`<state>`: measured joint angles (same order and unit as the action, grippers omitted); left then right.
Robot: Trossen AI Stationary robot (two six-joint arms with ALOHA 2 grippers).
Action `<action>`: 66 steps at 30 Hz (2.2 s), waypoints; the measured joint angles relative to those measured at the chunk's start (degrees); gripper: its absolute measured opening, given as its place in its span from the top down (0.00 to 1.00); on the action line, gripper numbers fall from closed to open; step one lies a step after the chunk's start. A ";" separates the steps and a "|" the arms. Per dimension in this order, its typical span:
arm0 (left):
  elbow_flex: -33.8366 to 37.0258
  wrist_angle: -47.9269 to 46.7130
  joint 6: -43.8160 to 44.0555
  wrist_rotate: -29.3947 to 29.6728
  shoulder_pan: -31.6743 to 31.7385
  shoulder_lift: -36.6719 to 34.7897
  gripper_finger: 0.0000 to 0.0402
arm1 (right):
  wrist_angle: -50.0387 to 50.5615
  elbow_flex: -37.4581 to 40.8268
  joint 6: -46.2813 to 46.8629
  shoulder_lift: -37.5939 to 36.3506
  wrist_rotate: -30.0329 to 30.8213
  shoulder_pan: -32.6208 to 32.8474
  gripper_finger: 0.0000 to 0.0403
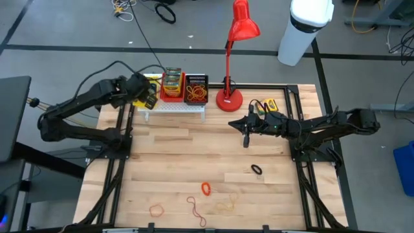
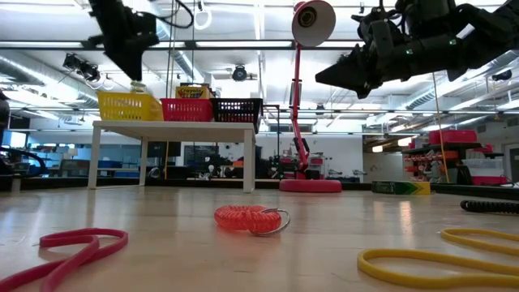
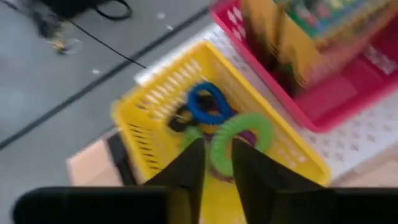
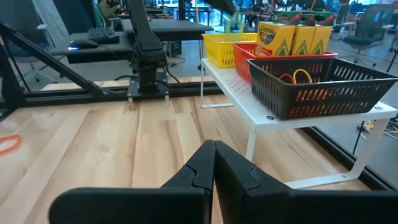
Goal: Pick & Place Office Desk Supplies
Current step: Put the green spring rubber band into the yellow bin on the shelf, then put the orange rubber band into the black bin on the shelf
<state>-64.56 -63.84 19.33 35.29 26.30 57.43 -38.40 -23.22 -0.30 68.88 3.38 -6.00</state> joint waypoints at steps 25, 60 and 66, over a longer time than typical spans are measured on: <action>9.16 10.89 -0.96 -2.90 -22.76 -11.76 0.50 | -6.91 0.00 -1.24 0.00 0.64 0.00 0.95; 8.35 32.92 56.76 -27.96 -78.04 36.26 0.68 | -1.66 0.00 1.57 0.00 -0.01 0.02 0.95; 5.03 32.51 58.88 -27.89 -81.61 42.67 0.62 | -1.67 0.00 1.57 0.00 -0.01 0.02 0.95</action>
<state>-59.52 -31.33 78.22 7.40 -55.31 100.10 -40.07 -23.22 1.28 68.88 3.38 -5.98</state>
